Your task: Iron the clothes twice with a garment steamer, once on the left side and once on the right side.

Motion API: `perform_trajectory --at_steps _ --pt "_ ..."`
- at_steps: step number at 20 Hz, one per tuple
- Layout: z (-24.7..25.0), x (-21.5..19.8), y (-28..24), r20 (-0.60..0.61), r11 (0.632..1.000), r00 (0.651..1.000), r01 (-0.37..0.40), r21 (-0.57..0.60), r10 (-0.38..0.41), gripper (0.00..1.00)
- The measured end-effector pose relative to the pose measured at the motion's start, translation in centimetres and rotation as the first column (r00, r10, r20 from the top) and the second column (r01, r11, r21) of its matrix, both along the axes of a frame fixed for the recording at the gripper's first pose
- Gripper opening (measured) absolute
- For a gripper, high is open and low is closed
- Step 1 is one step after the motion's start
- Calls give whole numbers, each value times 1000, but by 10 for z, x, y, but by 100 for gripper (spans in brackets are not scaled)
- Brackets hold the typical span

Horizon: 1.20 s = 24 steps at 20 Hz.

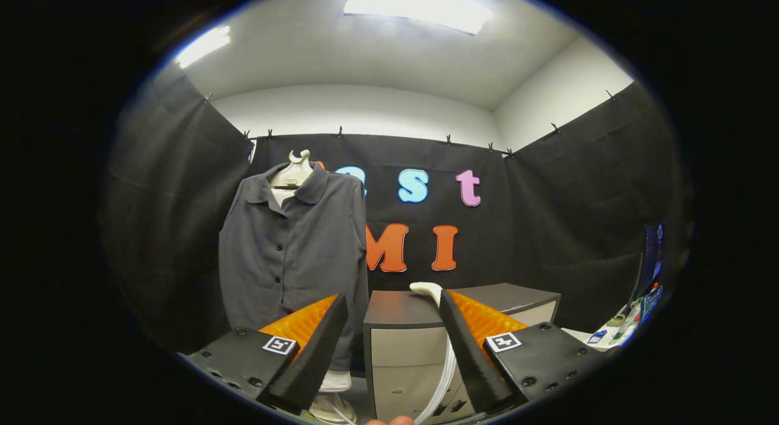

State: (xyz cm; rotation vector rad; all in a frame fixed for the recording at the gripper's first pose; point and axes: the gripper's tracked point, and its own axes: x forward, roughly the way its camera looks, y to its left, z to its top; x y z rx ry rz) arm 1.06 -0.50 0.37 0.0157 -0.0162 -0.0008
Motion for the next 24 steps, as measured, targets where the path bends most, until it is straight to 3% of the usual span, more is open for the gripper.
perform_trajectory --at_steps 6,13,20,24 --pt "18 21 -23 35 997 998 55 -54 -53 97" --pt "36 94 -82 23 996 996 83 -19 -83 97" --pt "-16 214 -170 -166 973 960 211 -88 -223 97" --pt "-81 291 -176 -339 977 917 197 -79 -212 98"
